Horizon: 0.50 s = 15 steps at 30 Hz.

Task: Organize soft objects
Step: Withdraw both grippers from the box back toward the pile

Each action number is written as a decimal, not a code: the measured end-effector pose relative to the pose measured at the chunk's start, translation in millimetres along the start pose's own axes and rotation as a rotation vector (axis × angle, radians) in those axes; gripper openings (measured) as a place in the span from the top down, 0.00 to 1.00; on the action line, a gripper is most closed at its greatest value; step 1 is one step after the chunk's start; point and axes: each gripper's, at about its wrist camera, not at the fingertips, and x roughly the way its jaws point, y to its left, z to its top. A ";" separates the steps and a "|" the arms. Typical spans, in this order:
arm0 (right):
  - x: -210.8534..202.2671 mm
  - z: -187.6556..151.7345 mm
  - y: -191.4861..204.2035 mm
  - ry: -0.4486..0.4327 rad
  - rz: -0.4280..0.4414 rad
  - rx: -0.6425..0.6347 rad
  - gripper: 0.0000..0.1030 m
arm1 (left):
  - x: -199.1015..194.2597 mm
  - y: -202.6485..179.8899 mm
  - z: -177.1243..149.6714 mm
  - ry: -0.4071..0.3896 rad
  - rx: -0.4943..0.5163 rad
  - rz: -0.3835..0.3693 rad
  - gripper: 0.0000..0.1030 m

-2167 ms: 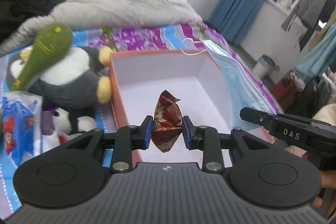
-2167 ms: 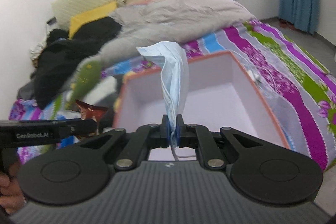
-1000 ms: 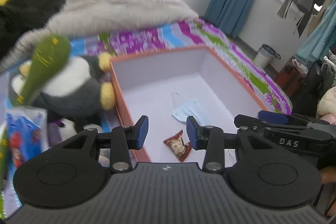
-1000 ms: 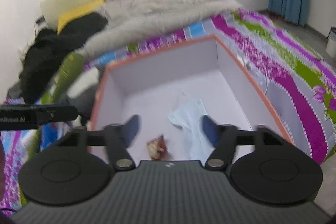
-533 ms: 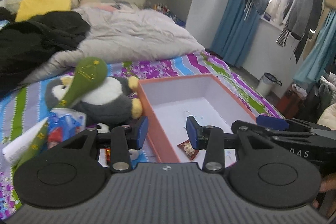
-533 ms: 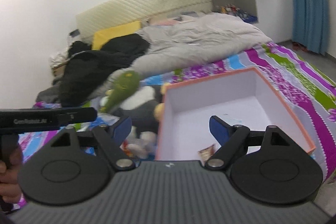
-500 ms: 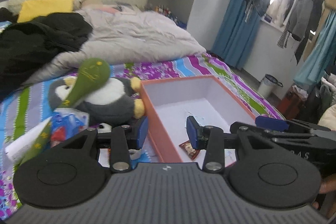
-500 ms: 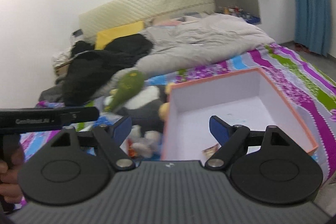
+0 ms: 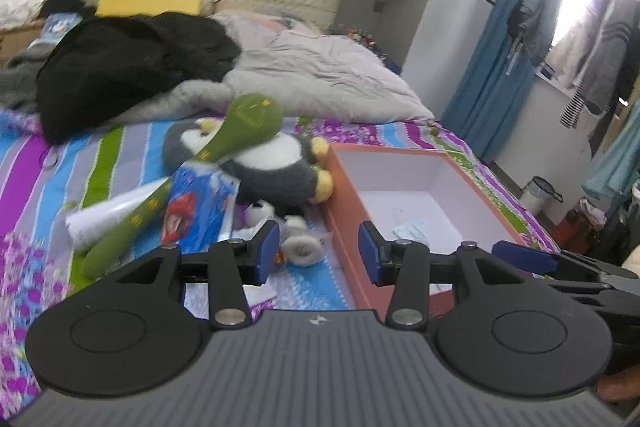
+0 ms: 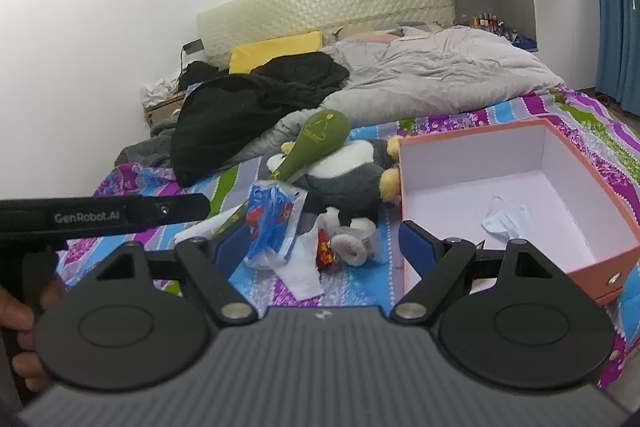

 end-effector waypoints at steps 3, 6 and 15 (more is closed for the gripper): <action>-0.3 -10.0 6.7 0.015 -0.001 -0.016 0.19 | -2.3 7.4 -12.5 0.016 -0.021 0.010 0.52; -1.1 -22.4 11.5 0.033 -0.005 -0.026 0.19 | -1.9 13.5 -26.7 0.039 -0.033 0.025 0.51; 2.5 -59.4 17.7 0.096 -0.016 0.005 0.19 | -0.4 33.8 -64.9 0.093 -0.074 0.056 0.47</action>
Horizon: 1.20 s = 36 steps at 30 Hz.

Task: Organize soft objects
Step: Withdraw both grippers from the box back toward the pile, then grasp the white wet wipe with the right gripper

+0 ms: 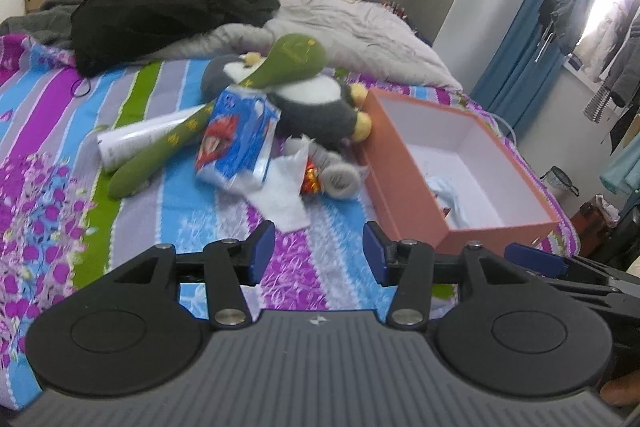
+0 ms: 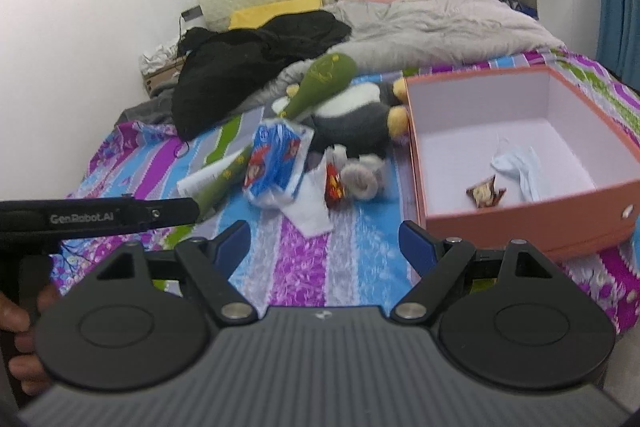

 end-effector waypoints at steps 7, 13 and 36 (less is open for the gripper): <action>14.3 -16.3 4.5 0.045 -0.008 -0.011 0.19 | 11.5 18.4 -13.5 0.031 -0.031 0.025 0.43; 32.9 -21.2 7.2 0.077 -0.002 -0.023 0.19 | 27.0 33.2 -12.7 0.051 -0.043 0.042 0.42; 146.4 -10.4 18.9 0.095 0.025 -0.091 0.20 | 124.9 73.3 25.4 0.085 -0.022 0.119 0.33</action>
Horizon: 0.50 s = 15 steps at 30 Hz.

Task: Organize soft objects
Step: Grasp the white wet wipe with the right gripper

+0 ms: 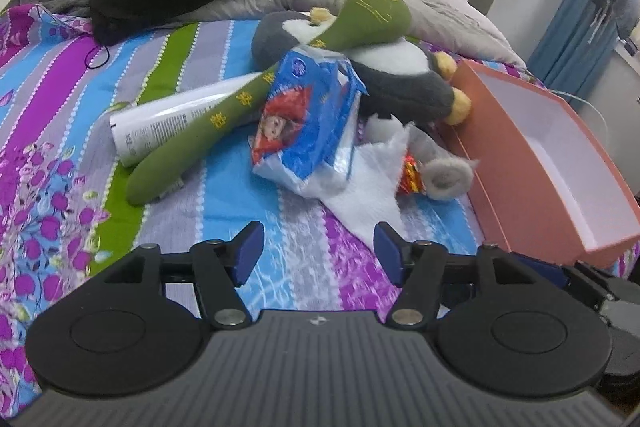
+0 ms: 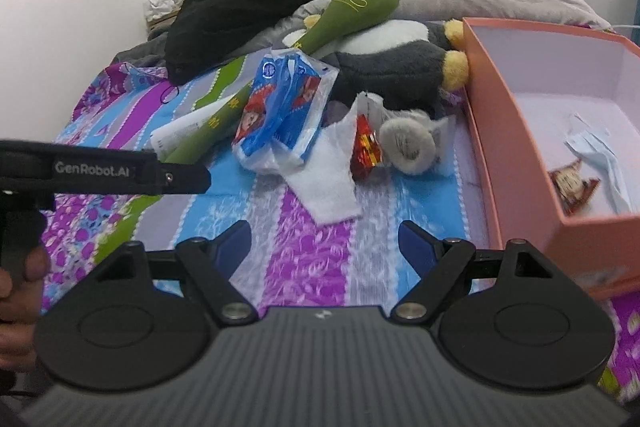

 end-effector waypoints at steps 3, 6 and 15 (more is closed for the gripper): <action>18.7 1.1 -4.1 0.005 0.000 0.002 0.22 | 13.4 0.1 8.3 -0.005 0.007 -0.027 0.30; 37.5 1.0 -5.9 0.018 0.009 -0.006 0.25 | 27.8 -0.2 12.9 -0.024 0.004 -0.023 0.21; 91.0 4.6 1.5 0.034 0.004 -0.099 0.25 | 85.6 12.8 28.4 -0.007 -0.065 0.026 0.21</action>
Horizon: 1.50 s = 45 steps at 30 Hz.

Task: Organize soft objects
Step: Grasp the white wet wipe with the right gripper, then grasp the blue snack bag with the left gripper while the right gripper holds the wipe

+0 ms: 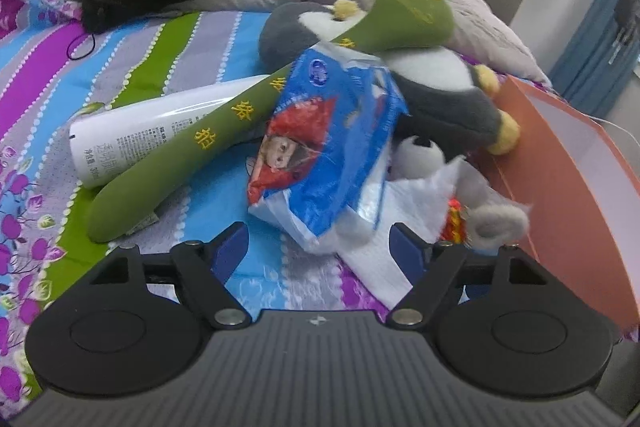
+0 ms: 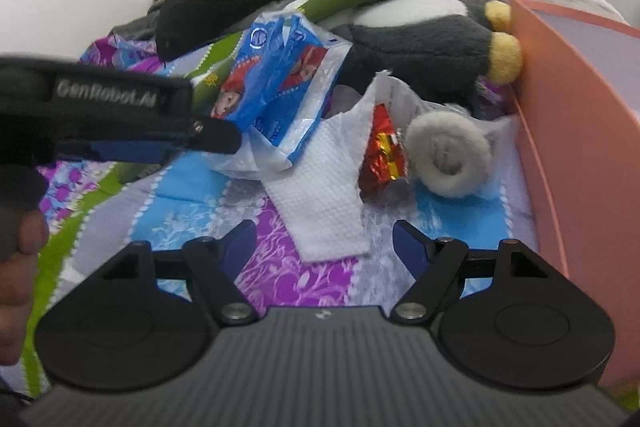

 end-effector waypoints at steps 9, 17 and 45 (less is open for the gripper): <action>27.9 -2.2 13.6 0.014 0.004 -0.097 0.61 | 32.7 8.8 10.4 0.013 -0.036 0.004 0.30; 10.8 -3.5 18.1 0.001 0.008 -0.094 0.92 | 32.6 9.2 8.3 0.010 -0.067 0.023 0.66; -112.8 -39.2 17.4 0.031 -0.010 -0.026 0.93 | -120.9 15.0 -87.5 0.007 -0.198 0.031 0.85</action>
